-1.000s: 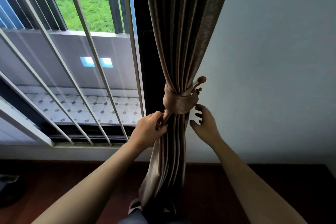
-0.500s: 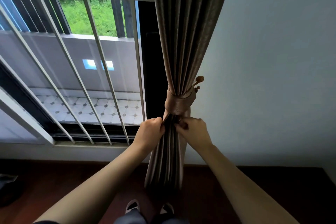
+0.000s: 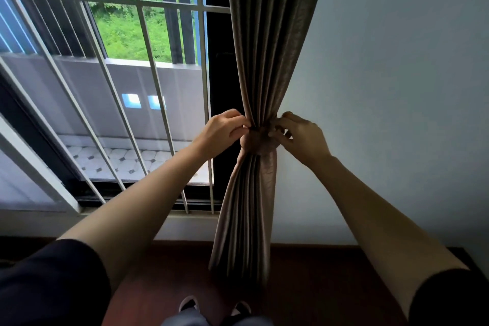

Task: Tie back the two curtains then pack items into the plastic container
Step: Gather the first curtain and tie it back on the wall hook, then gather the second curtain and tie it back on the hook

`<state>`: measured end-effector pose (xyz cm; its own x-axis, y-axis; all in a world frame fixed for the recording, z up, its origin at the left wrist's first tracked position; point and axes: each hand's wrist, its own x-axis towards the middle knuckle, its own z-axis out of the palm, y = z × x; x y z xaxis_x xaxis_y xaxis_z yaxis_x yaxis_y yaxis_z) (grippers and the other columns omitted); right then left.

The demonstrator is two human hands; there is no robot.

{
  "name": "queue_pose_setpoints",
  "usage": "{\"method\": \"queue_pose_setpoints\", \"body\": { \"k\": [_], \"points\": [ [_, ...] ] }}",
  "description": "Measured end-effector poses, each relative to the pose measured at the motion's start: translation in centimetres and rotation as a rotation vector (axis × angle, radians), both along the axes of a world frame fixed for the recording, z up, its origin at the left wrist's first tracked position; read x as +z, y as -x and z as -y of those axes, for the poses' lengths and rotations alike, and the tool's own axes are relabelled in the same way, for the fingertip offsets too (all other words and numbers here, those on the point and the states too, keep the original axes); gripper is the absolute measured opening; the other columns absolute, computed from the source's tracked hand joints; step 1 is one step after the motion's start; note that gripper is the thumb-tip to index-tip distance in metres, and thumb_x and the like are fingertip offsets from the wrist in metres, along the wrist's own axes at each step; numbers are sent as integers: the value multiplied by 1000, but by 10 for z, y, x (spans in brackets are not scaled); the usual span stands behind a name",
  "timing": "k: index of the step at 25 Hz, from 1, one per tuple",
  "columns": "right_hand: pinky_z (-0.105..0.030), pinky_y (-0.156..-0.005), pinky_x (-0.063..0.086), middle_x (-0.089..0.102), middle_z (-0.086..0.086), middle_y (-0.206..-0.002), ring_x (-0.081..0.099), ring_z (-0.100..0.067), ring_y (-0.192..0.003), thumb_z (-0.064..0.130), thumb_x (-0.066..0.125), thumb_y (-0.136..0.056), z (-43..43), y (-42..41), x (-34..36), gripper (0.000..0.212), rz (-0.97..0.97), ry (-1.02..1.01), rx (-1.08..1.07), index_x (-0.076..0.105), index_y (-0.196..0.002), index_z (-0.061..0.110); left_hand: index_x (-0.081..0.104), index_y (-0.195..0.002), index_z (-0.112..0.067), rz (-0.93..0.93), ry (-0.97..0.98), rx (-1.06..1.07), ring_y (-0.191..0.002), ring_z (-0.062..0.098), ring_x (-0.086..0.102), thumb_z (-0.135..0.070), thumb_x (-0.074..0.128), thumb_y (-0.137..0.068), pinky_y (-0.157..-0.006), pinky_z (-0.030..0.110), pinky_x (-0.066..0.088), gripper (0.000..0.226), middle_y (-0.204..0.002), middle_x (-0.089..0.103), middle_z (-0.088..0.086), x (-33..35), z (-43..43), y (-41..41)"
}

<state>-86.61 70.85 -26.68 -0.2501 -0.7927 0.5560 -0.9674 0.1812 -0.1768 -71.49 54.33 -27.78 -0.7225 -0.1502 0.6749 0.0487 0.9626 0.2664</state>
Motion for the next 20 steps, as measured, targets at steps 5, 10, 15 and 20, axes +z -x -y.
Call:
{"method": "queue_pose_setpoints", "body": {
  "k": [5, 10, 15, 20],
  "points": [
    [-27, -48, 47, 71, -4, -78, 64, -26, -56, 39, 67, -72, 6, -7, 3, 31, -205, 104, 24, 71, -89, 13, 70, -90, -3, 55, 128, -91, -80, 26, 66, -15, 53, -90, -72, 37, 56, 21, -92, 64, 14, 5, 7, 2],
    [-22, -48, 39, 69, -6, -64, 63, -27, -49, 30, 72, -74, 4, -13, -12, 26, -184, 65, -35, 68, -91, 11, 67, -95, -6, 131, 114, -18, -88, 26, 60, -10, 50, -91, -79, 38, 52, 18, -98, 62, 13, 3, 4, 3],
    [-27, -61, 38, 71, -3, -90, 62, -25, -86, 32, 61, -86, 8, -8, 17, 18, -121, -93, -97, 71, -97, 21, 68, -86, -4, 67, 210, -36, -77, 27, 60, -3, 56, -85, -66, 38, 54, 12, -86, 63, 12, 17, 4, 3],
    [-27, -64, 42, 69, 0, -89, 61, -21, -86, 41, 64, -83, -1, -13, 19, 22, -44, -146, -76, 70, -92, 21, 73, -87, -1, 41, 203, -89, -70, 27, 67, -9, 57, -87, -64, 35, 57, 18, -82, 67, 15, 14, 7, -7]
  ]
}}
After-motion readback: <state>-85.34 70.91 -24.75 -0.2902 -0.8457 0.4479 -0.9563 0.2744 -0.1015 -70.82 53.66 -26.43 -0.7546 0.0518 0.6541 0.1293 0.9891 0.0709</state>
